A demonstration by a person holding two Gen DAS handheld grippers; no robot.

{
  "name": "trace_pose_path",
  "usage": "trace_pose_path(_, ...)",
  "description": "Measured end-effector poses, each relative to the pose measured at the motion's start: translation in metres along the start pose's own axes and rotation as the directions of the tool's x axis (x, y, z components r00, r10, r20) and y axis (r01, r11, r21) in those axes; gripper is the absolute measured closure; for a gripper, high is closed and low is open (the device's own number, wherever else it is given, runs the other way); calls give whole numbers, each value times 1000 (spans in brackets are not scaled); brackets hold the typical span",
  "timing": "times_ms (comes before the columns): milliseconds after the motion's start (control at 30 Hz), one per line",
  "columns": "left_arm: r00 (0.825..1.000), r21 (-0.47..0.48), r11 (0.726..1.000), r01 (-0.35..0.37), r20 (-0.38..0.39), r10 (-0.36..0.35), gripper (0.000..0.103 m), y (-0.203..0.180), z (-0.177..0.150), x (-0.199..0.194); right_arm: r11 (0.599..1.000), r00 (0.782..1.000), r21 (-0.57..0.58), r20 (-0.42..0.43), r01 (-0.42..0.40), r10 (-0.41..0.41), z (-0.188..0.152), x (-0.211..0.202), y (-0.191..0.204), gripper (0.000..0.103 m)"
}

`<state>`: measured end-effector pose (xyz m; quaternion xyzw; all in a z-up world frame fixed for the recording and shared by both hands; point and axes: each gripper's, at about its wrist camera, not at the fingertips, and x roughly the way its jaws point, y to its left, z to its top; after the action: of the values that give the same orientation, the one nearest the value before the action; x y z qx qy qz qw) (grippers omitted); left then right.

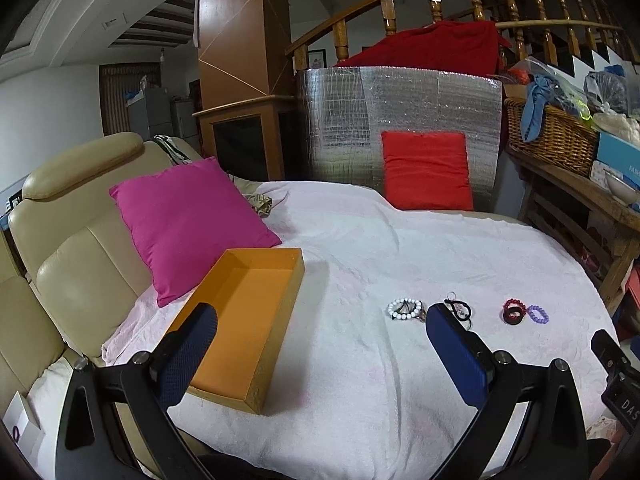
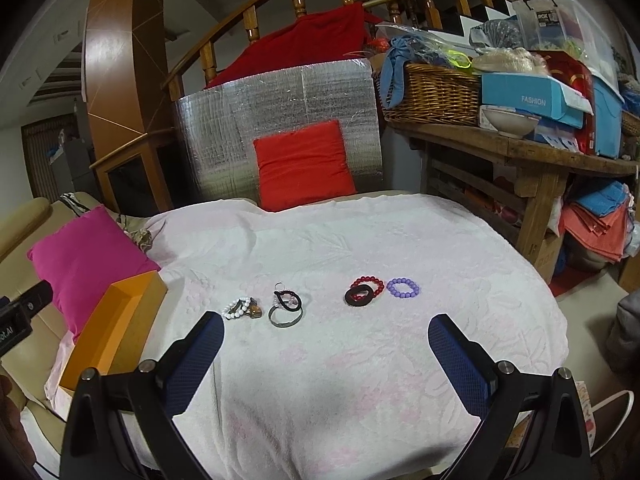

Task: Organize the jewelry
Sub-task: 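Move both tools toward the jewelry laid on the sheet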

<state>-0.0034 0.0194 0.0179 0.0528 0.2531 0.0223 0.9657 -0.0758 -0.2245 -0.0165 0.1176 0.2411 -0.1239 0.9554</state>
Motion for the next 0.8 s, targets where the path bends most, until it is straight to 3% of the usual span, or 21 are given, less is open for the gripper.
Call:
trace_pose_path(200,1000,1,1000,4,18,-4,0,-3,-2,5,1000,1000,10,4,-17,17,1,5,0,0)
trace_pose_path(500,1000,26,1000,-8,23,8,0,-8,0,12,996,992,38,98,-82,78,9,8,-3,0)
trace_pose_path(667,1000,37,999,-1,26,0,0,-9,1,21,978,975,19,82,-207,204,9,26,-11,0)
trace_pose_path(800,999,37,998,40,-9,-40,0,-7,-1,49,980,981,41,-8,-196,196,7,57,-28,0)
